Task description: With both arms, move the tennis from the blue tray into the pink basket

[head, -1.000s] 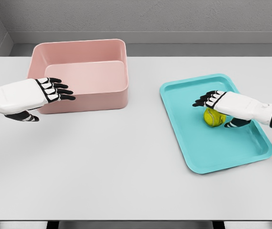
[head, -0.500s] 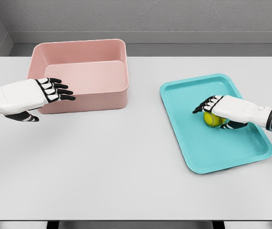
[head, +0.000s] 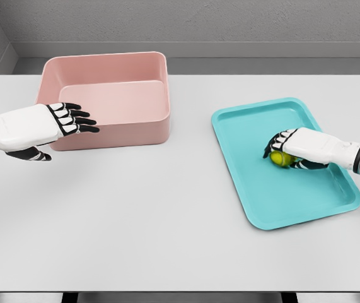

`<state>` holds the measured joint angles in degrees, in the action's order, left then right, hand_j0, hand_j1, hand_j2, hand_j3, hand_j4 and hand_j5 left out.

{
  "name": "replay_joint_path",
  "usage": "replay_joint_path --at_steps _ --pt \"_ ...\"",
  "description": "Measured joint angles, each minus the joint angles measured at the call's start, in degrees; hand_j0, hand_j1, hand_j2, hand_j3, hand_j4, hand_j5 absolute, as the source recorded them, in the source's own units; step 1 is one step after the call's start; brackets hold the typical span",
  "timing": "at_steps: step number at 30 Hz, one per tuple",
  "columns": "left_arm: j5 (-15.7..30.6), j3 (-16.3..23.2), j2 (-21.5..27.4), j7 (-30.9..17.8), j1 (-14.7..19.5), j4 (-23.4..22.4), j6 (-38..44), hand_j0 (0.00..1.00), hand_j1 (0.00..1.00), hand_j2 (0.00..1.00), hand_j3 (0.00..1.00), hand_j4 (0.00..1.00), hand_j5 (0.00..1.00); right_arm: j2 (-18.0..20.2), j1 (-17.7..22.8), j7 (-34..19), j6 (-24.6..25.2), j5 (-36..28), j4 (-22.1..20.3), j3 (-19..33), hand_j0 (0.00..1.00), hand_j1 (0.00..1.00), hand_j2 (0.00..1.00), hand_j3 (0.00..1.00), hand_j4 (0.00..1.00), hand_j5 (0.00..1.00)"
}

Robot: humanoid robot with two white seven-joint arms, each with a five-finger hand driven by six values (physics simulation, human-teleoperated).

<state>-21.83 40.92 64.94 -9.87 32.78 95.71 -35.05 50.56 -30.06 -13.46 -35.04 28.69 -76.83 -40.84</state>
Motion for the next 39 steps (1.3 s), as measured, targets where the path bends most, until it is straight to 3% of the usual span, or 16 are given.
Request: replay_joint_path --at_steps 5,15,39 --pt "-0.05 0.03 -0.05 0.0 -0.09 0.0 0.0 1.0 1.0 1.0 1.0 1.0 1.0 0.0 -0.09 0.05 -0.02 0.17 0.02 0.15 0.48 0.48 0.48 0.48 0.48 0.48" --pt "-0.06 0.04 -0.06 0.0 -0.09 0.01 0.0 1.0 1.0 1.0 1.0 1.0 1.0 0.01 -1.76 0.04 -0.03 -0.12 -0.96 0.83 0.48 0.48 0.48 0.48 0.48 0.48" --pt "-0.23 0.06 -0.12 -0.16 -0.44 0.09 0.0 1.0 1.0 1.0 1.0 1.0 1.0 -0.21 -3.96 -1.38 -0.04 2.2 -14.47 0.76 0.43 0.43 0.43 0.43 0.43 0.43"
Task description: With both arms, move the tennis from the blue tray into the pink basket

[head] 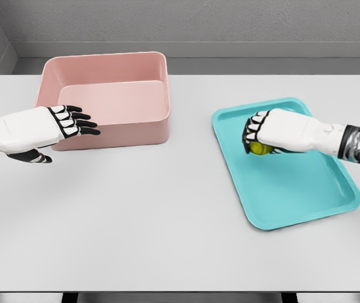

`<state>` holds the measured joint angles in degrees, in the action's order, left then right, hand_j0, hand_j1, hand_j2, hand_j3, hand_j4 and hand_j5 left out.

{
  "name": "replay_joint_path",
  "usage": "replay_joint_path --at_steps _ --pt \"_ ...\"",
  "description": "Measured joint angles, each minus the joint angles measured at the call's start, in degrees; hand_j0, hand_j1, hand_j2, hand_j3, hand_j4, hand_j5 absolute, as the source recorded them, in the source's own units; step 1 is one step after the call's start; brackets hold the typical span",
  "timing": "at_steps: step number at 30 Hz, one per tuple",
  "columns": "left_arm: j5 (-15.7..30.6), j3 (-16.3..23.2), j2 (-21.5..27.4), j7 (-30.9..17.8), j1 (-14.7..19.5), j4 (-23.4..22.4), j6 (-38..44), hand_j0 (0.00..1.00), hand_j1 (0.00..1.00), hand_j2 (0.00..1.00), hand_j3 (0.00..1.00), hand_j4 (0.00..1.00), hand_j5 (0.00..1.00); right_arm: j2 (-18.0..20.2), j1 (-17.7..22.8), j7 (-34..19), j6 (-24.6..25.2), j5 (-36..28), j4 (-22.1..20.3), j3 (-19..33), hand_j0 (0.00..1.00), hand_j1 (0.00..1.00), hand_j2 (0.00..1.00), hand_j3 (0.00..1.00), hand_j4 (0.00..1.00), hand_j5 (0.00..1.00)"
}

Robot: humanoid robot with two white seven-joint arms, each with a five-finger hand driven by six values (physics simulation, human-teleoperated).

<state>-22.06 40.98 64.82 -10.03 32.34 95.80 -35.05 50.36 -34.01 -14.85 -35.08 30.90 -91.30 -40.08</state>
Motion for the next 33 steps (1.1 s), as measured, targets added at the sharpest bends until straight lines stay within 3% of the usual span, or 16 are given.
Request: replay_joint_path --at_steps 13,23,33 --pt "-0.18 -0.04 0.08 -0.01 -0.35 0.03 0.0 1.0 1.0 1.0 1.0 1.0 1.0 -7.07 -0.35 -3.22 -0.03 4.88 -5.3 -0.3 0.41 0.41 0.41 0.41 0.41 0.41" --pt "-0.18 -0.03 0.07 -0.02 -0.62 0.0 0.0 1.0 1.0 1.0 1.0 1.0 1.0 -14.13 -0.35 -5.44 -0.04 8.69 -5.78 -1.63 0.39 0.39 0.39 0.39 0.39 0.39" --pt "-0.19 -0.06 0.07 -0.01 -0.7 0.0 0.0 1.0 1.0 1.0 1.0 1.0 1.0 -19.71 0.18 -6.59 -0.07 12.35 -5.72 -6.59 0.39 0.39 0.39 0.39 0.39 0.39"
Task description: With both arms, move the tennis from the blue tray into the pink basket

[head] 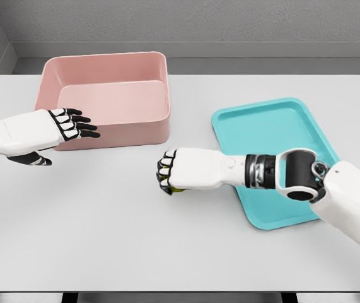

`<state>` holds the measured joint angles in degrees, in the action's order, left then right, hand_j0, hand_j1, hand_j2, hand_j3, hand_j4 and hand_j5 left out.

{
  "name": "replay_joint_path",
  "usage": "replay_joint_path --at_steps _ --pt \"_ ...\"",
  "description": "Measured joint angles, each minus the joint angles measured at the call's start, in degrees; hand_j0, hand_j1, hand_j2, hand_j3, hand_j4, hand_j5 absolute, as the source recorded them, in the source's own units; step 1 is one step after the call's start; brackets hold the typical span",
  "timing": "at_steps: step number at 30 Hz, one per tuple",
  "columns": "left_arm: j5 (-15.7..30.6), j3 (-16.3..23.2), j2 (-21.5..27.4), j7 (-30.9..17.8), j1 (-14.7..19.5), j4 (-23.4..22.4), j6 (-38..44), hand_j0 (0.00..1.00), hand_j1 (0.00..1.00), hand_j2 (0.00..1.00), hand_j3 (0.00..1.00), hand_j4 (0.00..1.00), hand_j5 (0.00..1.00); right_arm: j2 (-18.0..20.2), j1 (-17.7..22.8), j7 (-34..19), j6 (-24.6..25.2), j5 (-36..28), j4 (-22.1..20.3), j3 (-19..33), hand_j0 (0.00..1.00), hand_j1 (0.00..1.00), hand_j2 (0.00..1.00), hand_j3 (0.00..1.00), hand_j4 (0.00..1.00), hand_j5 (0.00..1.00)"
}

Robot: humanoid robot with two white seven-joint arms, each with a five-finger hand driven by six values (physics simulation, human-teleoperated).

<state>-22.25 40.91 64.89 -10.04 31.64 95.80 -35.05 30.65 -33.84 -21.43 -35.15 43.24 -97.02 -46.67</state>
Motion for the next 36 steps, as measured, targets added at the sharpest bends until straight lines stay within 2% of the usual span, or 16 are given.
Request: replay_joint_path --at_steps 18,20,23,25,30,36 --pt "-0.08 0.0 -0.11 0.0 0.0 0.04 0.0 1.0 1.0 1.0 1.0 1.0 1.0 -1.64 0.35 0.08 0.03 2.88 1.98 -3.4 0.4 0.4 0.4 0.4 0.4 0.4" --pt "-0.08 0.0 -0.1 -0.01 0.0 0.04 0.0 1.0 1.0 1.0 1.0 1.0 1.0 -1.65 0.44 0.06 0.03 2.97 2.13 -3.48 0.53 0.53 0.53 0.53 0.53 0.53" --pt "-0.08 -0.03 -0.09 -0.01 0.0 0.05 0.0 1.0 1.0 1.0 1.0 1.0 1.0 -1.79 0.7 -0.03 0.03 3.03 2.21 -3.51 0.82 0.82 0.82 0.82 0.82 0.82" --pt "-0.08 -0.02 -0.12 -0.01 0.0 0.02 0.0 1.0 1.0 1.0 1.0 1.0 1.0 -1.9 0.7 -0.08 0.04 3.03 2.25 -3.43 0.93 0.93 0.93 0.93 0.93 0.93" --pt "-0.22 -0.02 -0.24 -0.01 0.0 0.0 0.0 1.0 1.0 1.0 1.0 1.0 1.0 -1.99 0.7 -0.12 0.04 2.98 2.28 -3.05 0.99 0.99 0.99 0.99 0.99 0.99" --pt "-0.29 -0.06 -0.37 -0.01 0.09 0.0 0.0 1.0 1.0 1.0 1.0 1.0 1.0 -1.11 0.7 -0.13 0.05 2.94 2.3 -1.64 1.0 1.0 1.0 1.0 1.0 1.0"
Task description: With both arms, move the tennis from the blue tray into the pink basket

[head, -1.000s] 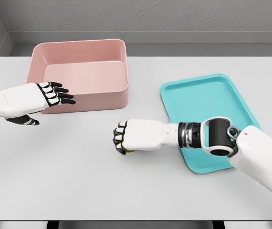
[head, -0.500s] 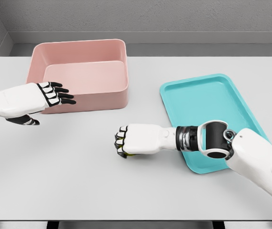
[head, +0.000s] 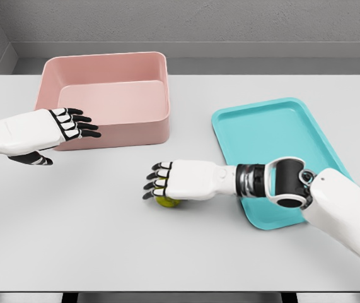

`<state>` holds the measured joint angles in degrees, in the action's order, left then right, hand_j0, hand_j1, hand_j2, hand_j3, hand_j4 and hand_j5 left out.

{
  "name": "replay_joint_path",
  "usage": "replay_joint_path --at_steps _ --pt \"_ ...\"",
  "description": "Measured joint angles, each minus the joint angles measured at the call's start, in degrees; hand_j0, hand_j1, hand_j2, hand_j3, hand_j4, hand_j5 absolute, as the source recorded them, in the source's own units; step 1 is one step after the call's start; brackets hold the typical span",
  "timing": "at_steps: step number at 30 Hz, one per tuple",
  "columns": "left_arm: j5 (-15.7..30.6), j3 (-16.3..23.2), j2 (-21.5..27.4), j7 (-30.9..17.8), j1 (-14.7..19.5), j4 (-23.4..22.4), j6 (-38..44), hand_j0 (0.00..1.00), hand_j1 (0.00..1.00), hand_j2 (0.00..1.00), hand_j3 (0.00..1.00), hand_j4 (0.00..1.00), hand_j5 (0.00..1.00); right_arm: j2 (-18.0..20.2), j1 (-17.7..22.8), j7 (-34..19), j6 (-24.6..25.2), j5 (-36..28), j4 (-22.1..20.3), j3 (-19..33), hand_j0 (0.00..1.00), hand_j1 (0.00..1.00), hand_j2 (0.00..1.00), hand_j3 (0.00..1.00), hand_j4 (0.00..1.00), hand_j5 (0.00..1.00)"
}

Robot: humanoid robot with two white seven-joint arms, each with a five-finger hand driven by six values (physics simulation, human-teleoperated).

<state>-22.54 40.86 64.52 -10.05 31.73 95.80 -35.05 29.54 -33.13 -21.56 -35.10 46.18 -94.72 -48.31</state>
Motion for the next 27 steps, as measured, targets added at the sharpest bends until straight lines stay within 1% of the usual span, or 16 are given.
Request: replay_joint_path --at_steps 2,6,9,12,13,14,15,17,19,21,23,25,27 --pt "-0.03 0.03 -0.17 0.0 0.0 0.0 0.0 1.0 1.0 1.0 1.0 1.0 1.0 0.89 0.0 0.01 0.0 -0.24 -0.03 1.13 1.0 1.0 1.0 1.0 1.0 1.0" --pt "-0.45 0.05 -0.59 0.0 0.09 0.0 0.0 1.0 1.0 1.0 1.0 1.0 1.0 2.98 -0.09 0.05 0.0 -0.76 -0.44 4.98 1.0 1.0 1.0 1.0 1.0 1.0" --pt "-2.64 0.13 -2.65 -0.14 0.0 0.03 0.0 1.0 1.0 1.0 1.0 1.0 1.0 4.74 0.0 0.13 -0.01 -1.79 -1.22 10.4 1.0 1.0 1.0 1.0 1.0 1.0" --pt "-5.61 0.37 -6.04 -0.56 0.17 0.09 0.0 1.0 1.0 1.0 1.0 1.0 1.0 6.95 0.18 0.22 -0.01 -5.11 -2.23 15.77 1.0 1.0 1.0 1.0 1.0 1.0" --pt "-6.57 0.71 -7.42 -1.03 0.63 0.11 -0.01 1.0 1.0 1.0 1.0 1.0 1.0 7.57 1.84 0.26 -0.01 -6.46 -2.41 17.85 1.0 1.0 1.0 1.0 1.0 1.0" --pt "-7.33 1.23 -8.81 -1.57 1.02 0.13 0.0 1.0 1.0 1.0 1.0 1.0 1.0 8.35 4.59 0.3 0.03 -8.44 -2.55 20.32 1.0 1.0 1.0 1.0 1.0 1.0" --pt "-7.99 1.89 -9.92 -2.02 1.48 0.15 -0.01 1.0 1.0 1.0 1.0 1.0 1.0 9.09 7.64 0.27 -0.03 -10.45 -2.69 23.1 1.0 1.0 1.0 1.0 1.0 1.0" --pt "-8.73 3.18 -11.77 -2.57 2.72 0.25 0.0 1.0 1.0 1.0 1.0 1.0 1.0 9.99 15.02 0.23 -0.09 -13.6 -4.01 30.45 1.0 1.0 1.0 1.0 1.0 1.0" --pt "-9.08 4.67 -13.36 -2.86 3.95 0.29 0.0 1.0 1.0 1.0 1.0 1.0 1.0 10.63 16.96 0.24 -0.05 -17.49 -5.01 36.95 1.0 1.0 1.0 1.0 1.0 1.0" --pt "-9.21 6.23 -14.93 -3.01 5.27 0.28 0.0 1.0 1.0 1.0 1.0 1.0 1.0 11.04 18.46 0.25 -0.02 -20.26 -5.48 41.19 1.0 1.0 1.0 1.0 1.0 1.0" --pt "-9.25 7.3 -16.15 -3.08 5.71 0.3 -0.01 1.0 1.0 1.0 1.0 1.0 1.0 11.15 19.86 0.28 -0.01 -22.45 -5.58 43.64 1.0 1.0 1.0 1.0 1.0 1.0" --pt "-9.15 8.32 -17.33 -3.14 7.12 0.29 0.0 1.0 1.0 1.0 1.0 1.0 1.0 11.06 21.27 0.33 -0.01 -23.71 -5.64 45.02 1.0 1.0 1.0 1.0 1.0 1.0" --pt "-9.13 9.53 -18.58 -3.2 7.47 0.23 -0.01 1.0 1.0 1.0 1.0 1.0 1.0 10.81 24.26 0.44 -0.02 -24.64 -5.77 45.74 1.0 1.0 1.0 1.0 1.0 1.0"
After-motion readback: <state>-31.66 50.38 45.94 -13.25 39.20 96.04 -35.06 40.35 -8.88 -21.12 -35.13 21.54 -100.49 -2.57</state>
